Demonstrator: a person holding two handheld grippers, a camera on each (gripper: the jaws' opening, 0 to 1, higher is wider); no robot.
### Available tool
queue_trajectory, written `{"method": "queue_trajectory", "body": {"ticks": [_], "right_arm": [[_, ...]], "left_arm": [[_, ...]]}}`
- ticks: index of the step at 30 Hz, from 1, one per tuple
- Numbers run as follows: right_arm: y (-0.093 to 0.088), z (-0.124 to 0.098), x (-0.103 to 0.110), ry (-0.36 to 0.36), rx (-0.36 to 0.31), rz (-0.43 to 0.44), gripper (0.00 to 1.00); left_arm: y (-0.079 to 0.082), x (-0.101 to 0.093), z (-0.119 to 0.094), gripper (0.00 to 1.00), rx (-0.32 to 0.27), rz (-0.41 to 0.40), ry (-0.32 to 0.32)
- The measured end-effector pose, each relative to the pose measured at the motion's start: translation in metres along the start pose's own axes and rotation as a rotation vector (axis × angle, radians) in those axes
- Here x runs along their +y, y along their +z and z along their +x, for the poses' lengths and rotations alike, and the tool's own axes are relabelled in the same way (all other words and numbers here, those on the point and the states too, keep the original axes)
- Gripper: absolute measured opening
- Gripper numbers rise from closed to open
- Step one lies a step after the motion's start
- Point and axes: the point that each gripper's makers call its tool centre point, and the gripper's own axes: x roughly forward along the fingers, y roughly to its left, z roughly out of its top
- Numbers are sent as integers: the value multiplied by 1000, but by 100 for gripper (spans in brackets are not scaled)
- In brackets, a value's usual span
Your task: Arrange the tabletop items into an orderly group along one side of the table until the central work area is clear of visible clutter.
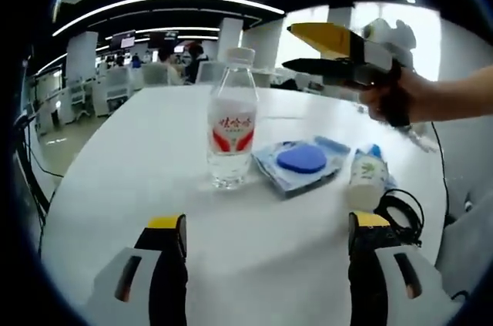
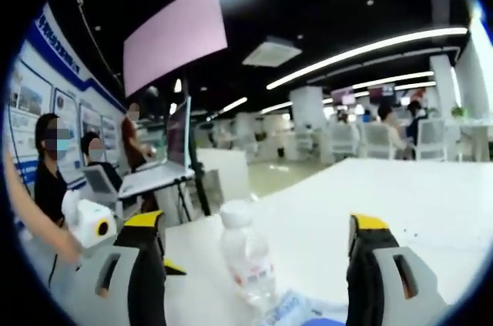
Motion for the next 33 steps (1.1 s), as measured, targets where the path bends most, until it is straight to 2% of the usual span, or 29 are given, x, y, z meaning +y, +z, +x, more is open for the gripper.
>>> {"method": "queue_trajectory", "body": {"ticks": [3,10,13,21,28,33], "right_arm": [[0,-14,-9,-45,-7,21,96],[8,-41,-16,-118,-33,49,94],[15,-49,-16,-140,-57,58,94],[21,-69,-13,-178,-62,46,91],[19,-96,-17,-228,-54,47,87],[11,-120,-22,-275,-35,48,85]], "left_arm": [[-4,-2,1,82,19,-7,3],[3,-13,1,82,11,1,-22],[-1,-12,2,81,25,-5,-27],[0,-24,-2,79,27,13,-55],[1,-37,1,77,32,38,-106],[0,-43,8,76,34,41,-141]]}}
